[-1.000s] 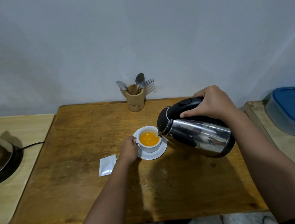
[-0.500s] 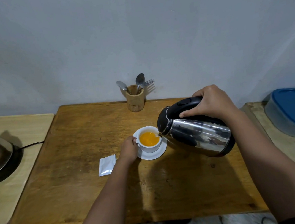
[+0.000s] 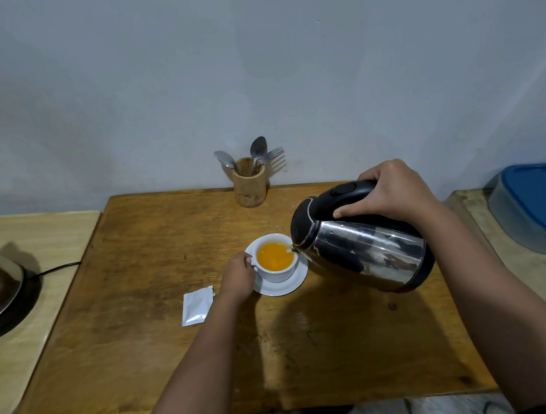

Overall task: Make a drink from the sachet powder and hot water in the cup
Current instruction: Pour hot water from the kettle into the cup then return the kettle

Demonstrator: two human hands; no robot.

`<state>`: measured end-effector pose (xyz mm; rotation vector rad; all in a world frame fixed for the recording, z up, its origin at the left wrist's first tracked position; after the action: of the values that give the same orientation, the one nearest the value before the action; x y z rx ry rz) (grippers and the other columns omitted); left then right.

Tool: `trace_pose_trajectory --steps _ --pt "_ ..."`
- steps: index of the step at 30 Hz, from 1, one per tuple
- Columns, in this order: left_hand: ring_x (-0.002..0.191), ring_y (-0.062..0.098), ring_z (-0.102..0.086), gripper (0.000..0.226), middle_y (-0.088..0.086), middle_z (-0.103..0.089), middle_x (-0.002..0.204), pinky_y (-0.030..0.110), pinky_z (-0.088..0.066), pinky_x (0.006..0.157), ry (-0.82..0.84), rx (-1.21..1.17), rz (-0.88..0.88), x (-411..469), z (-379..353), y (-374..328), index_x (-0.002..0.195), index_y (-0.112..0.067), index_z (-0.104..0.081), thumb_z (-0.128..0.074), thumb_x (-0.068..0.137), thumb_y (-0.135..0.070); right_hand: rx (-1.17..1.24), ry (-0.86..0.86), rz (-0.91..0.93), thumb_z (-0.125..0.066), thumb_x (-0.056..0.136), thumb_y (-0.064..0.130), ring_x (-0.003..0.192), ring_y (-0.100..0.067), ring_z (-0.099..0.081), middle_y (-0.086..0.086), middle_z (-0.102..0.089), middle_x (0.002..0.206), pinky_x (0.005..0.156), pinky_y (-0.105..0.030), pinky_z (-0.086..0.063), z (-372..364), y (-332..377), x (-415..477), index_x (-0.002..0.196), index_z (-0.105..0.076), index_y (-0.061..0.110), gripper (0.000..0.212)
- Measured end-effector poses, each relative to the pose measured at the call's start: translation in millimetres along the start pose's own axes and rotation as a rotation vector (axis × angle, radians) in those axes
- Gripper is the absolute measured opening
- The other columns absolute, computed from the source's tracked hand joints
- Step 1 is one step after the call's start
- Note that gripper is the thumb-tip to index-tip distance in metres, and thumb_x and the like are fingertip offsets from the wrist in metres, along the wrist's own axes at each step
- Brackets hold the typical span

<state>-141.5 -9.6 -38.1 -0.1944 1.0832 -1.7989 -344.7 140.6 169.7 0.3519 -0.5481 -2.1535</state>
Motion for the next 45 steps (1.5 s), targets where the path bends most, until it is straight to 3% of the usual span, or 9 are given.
trace_pose_trajectory --steps 8,13,15,20,22,25,30,37,45 --pt "0.091 0.023 -0.049 0.027 0.019 -0.06 0.113 0.032 -0.041 0.077 0.001 -0.011 0.027 0 0 1 0.11 -0.003 -0.056 -0.035 0.095 -0.012 0.23 -0.067 -0.075 -0.084 0.041 0.058 0.064 -0.017 -0.069 0.002 -0.072 0.061 0.067 -0.041 -0.059 3 -26 -11 0.062 -0.072 0.03 0.037" --pt "0.091 0.023 -0.049 0.028 0.019 -0.06 0.114 0.033 -0.041 0.077 -0.008 -0.006 0.037 -2 1 -1 0.111 -0.003 -0.056 -0.035 0.095 -0.012 0.372 -0.129 -0.09 -0.089 0.046 0.044 0.061 -0.022 -0.068 -0.009 -0.07 0.06 0.061 -0.038 -0.054 3 -37 -20 0.056 -0.071 0.021 0.031" --pt "0.09 0.024 -0.05 0.028 0.02 -0.06 0.113 0.035 -0.042 0.078 -0.015 -0.004 0.038 -3 3 -2 0.11 -0.002 -0.056 -0.036 0.095 -0.012 0.408 -0.154 -0.091 -0.089 0.049 0.04 0.06 -0.026 -0.067 -0.021 -0.07 0.068 0.06 -0.038 -0.053 4 -40 -25 0.062 -0.071 0.009 0.037" --pt "0.093 0.026 -0.051 0.029 0.021 -0.06 0.115 0.035 -0.042 0.08 -0.005 -0.022 0.053 -4 3 -2 0.112 -0.003 -0.056 -0.035 0.095 -0.012 0.54 -0.269 -0.132 -0.088 0.055 0.032 0.064 -0.03 -0.066 -0.023 -0.07 0.073 0.061 -0.038 -0.054 13 -62 -38 0.074 -0.073 0.002 0.038" --pt "0.095 0.027 -0.052 0.029 0.021 -0.059 0.115 0.034 -0.041 0.078 -0.002 -0.039 0.06 -5 2 -2 0.112 -0.003 -0.056 -0.035 0.095 -0.012 0.611 -0.334 -0.154 -0.087 0.057 0.031 0.058 -0.02 -0.062 -0.017 -0.066 0.063 0.059 -0.034 -0.05 21 -75 -43 0.068 -0.072 0.006 0.031" --pt "0.099 0.031 -0.054 0.029 0.021 -0.06 0.115 0.038 -0.044 0.082 -0.014 -0.054 0.067 -5 2 -3 0.112 -0.002 -0.056 -0.035 0.095 -0.012 0.706 -0.436 -0.166 -0.086 0.054 0.032 0.039 -0.002 -0.045 0.01 -0.052 0.041 0.045 -0.02 -0.039 38 -92 -51 0.051 -0.062 0.02 0.027" --pt "0.09 0.028 -0.05 0.029 0.022 -0.061 0.11 0.037 -0.04 0.078 -0.057 -0.091 0.076 -4 2 -2 0.106 0.0 -0.059 -0.036 0.093 -0.011 0.816 -0.623 -0.194 -0.08 0.047 0.05 0.04 -0.01 -0.04 0.012 -0.048 0.036 0.042 -0.02 -0.034 65 -127 -61 0.049 -0.058 0.02 0.038" --pt "0.088 0.028 -0.049 0.028 0.025 -0.061 0.106 0.035 -0.036 0.074 -0.155 -0.149 0.081 -5 2 -1 0.1 0.004 -0.06 -0.036 0.093 -0.009 0.847 -0.814 -0.173 -0.081 0.068 0.026 0.035 0.002 -0.041 0.016 -0.051 0.035 0.038 -0.01 -0.034 87 -161 -60 0.051 -0.053 0.022 0.033" --pt "0.09 0.025 -0.049 0.026 0.015 -0.058 0.097 0.035 -0.037 0.077 -0.228 -0.225 0.086 -12 1 -4 0.096 -0.002 -0.059 -0.036 0.095 -0.014 0.886 -0.913 -0.218 -0.081 0.065 0.03 0.04 0.009 -0.048 0.024 -0.055 0.04 0.042 -0.006 -0.037 78 -199 -50 0.057 -0.057 0.027 0.026"
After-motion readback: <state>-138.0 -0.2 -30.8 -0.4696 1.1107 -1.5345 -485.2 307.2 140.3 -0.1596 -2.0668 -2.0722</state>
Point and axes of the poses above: each hand's wrist, its own x-axis towards the middle knuckle, its own z-axis out of the back of the hand, y = z × x, the point moved 9 cm from there along x, towards the middle knuckle
